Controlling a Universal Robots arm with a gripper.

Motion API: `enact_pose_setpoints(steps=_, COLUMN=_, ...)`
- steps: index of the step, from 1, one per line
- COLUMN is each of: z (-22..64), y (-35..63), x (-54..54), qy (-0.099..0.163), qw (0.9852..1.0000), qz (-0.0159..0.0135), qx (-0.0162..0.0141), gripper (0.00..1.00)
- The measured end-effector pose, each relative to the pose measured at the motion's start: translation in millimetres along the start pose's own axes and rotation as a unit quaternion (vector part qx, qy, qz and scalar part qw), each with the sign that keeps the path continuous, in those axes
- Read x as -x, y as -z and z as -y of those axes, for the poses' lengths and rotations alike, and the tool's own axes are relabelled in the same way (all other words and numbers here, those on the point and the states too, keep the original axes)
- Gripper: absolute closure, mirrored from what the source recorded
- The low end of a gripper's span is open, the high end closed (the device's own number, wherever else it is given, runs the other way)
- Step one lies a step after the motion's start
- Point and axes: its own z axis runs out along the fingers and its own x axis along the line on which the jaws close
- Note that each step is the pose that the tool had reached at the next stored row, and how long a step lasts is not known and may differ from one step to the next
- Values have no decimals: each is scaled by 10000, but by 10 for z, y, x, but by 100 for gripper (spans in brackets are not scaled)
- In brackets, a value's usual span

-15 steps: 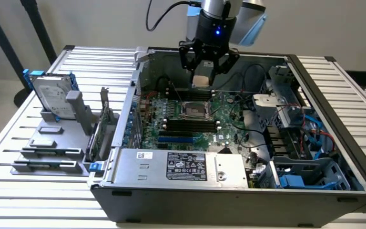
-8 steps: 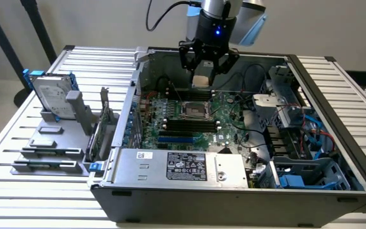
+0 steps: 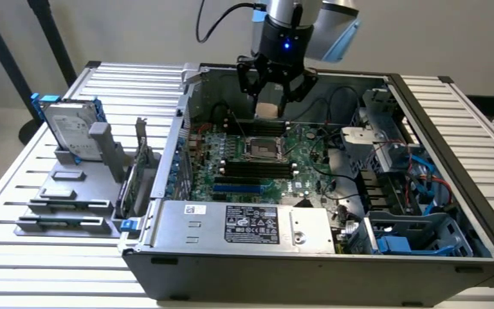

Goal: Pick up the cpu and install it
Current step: 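Place the cpu into insertion slot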

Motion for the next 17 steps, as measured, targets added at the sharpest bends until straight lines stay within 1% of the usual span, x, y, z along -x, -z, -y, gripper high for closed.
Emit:
enact_pose_setpoints(steps=2, z=0, y=-21, x=2, qy=-178, qw=9998, qz=3, qx=17, gripper=45)
enact_pose_setpoints(steps=4, z=1, y=-44, x=4, qy=-359, qw=9993, qz=6, qx=34, gripper=45)
enact_pose_setpoints(steps=7, z=1, y=-77, x=7, qy=-627, qw=9980, qz=10, qx=59, gripper=45)
enact_pose_setpoints(steps=9, z=2, y=-99, x=9, qy=-806, qw=9967, qz=13, qx=75, gripper=45)
enact_pose_setpoints(steps=11, z=2, y=-122, x=12, qy=-989, qw=9950, qz=15, qx=93, gripper=45)
enact_pose_setpoints(steps=13, z=2, y=-145, x=14, qy=-1170, qw=9931, qz=18, qx=110, gripper=45)
enact_pose_setpoints(steps=17, z=3, y=-191, x=19, qy=-1527, qw=9882, qz=24, qx=143, gripper=45)
